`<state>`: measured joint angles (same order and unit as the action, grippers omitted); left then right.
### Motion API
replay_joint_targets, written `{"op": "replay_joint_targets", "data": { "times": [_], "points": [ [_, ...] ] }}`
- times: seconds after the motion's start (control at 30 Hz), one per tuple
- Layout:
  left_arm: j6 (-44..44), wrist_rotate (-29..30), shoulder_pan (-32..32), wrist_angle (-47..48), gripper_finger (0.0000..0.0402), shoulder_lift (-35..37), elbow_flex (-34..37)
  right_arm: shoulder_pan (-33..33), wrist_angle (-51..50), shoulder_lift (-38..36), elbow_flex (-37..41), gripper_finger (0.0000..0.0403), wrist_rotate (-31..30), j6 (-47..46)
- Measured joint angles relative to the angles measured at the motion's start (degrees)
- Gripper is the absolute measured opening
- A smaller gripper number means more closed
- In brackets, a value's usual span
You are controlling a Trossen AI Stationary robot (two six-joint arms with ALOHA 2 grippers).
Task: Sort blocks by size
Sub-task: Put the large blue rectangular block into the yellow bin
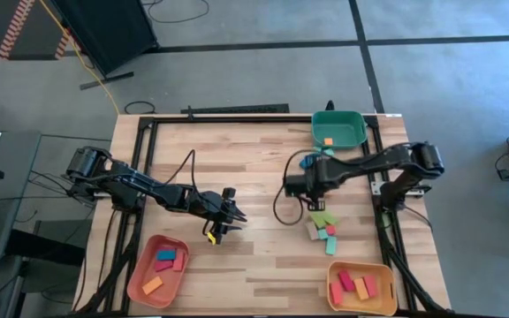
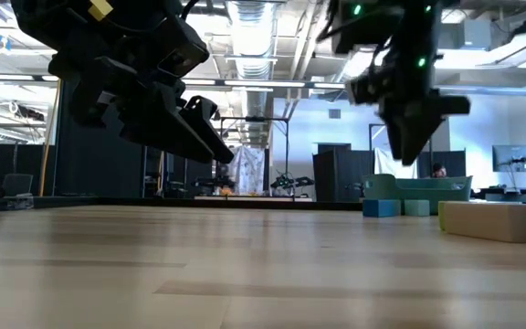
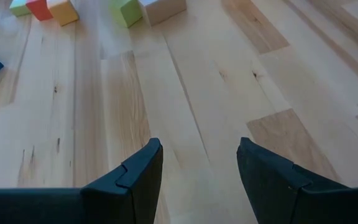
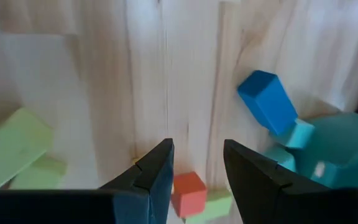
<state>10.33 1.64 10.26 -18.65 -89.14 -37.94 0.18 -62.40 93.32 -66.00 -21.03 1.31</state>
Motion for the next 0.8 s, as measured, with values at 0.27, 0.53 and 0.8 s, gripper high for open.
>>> {"op": "replay_joint_targets", "data": {
  "times": [0.27, 0.53, 0.8],
  "points": [
    [0.31, 0.00, 0.00, 0.04, 0.0197, 0.00, 0.00, -8.68, 7.23, 0.00, 5.77, 0.0175, -1.64, 13.70],
    [1.53, 0.01, -0.01, 0.07, 0.0197, -0.02, -0.01, -12.62, 15.50, 0.15, 6.34, 0.0175, -3.09, 24.11],
    [1.55, 0.01, -0.01, 0.09, 0.0197, -0.02, -0.01, -15.64, 16.40, 2.92, 6.34, 0.0175, -2.67, 30.45]
  ]
}}
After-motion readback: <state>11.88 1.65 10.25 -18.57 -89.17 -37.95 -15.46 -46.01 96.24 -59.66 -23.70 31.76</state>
